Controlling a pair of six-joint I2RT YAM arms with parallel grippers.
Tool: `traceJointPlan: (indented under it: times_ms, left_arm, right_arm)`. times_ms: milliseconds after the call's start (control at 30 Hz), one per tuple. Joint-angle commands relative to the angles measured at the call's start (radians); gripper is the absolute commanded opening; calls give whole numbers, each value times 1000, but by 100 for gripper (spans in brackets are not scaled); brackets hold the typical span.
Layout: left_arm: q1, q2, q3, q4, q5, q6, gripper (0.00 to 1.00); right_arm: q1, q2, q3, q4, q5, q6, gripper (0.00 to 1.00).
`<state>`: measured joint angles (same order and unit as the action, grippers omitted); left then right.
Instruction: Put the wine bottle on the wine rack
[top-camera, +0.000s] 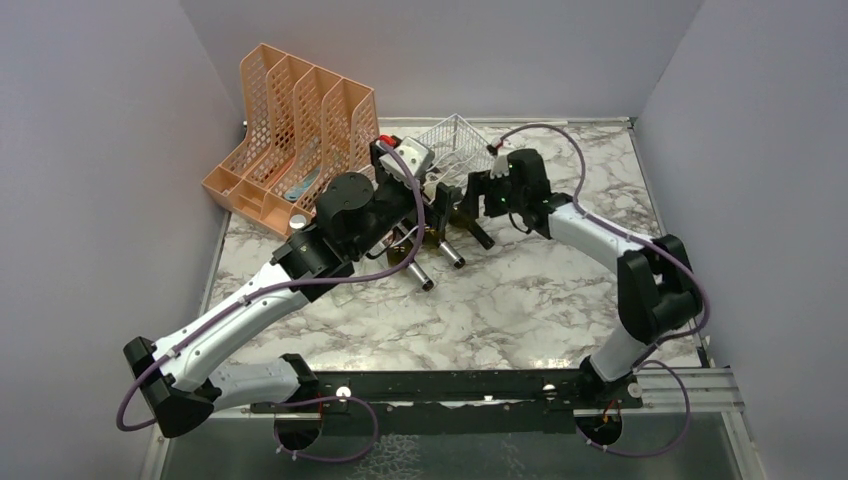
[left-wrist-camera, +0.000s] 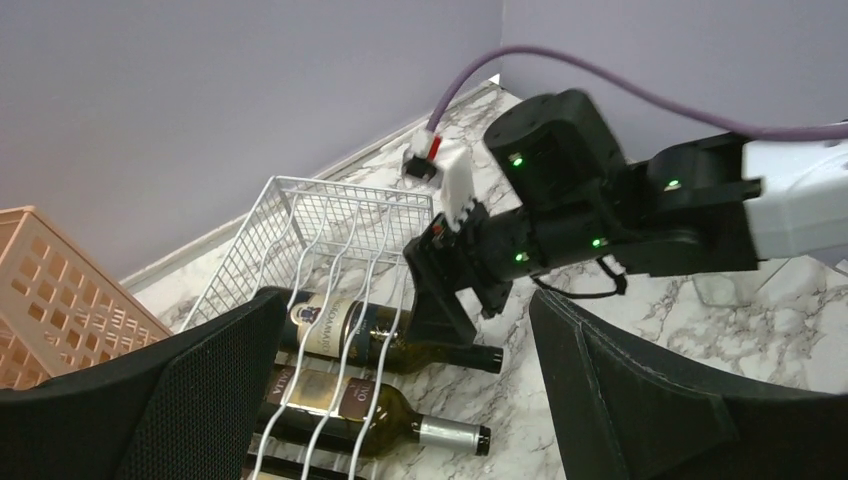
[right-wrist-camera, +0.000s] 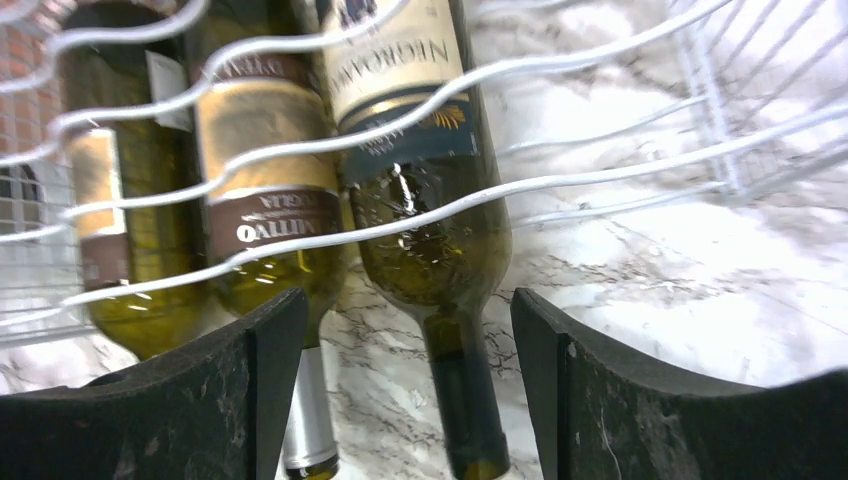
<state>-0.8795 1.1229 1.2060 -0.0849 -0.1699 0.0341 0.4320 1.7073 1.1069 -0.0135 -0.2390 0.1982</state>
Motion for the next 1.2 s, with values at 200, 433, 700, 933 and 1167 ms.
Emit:
traceJointPlan:
  times_ms: [200,433,700,933,1167]
  left_arm:
    - [-3,-90,-39,-6,4,-12,99]
    - [-3,-180,-110,-15,13,-35,99]
    - [-3,-260,-195,9,46,-62,99]
    - [-3,-247,-213,0,75,-74,99]
    - [-3,-232,-217,-11,75,-72,99]
  right_arm:
    - [5,-373,-50,-206,287,69,77]
    - [4,-675,-49,-349,554,56,77]
    - [4,-818,33,-544,961,27,78]
    - [-5,-736,115,-657,1217,-2,91]
    - [-183,-728,89,-567,1194,-93,94]
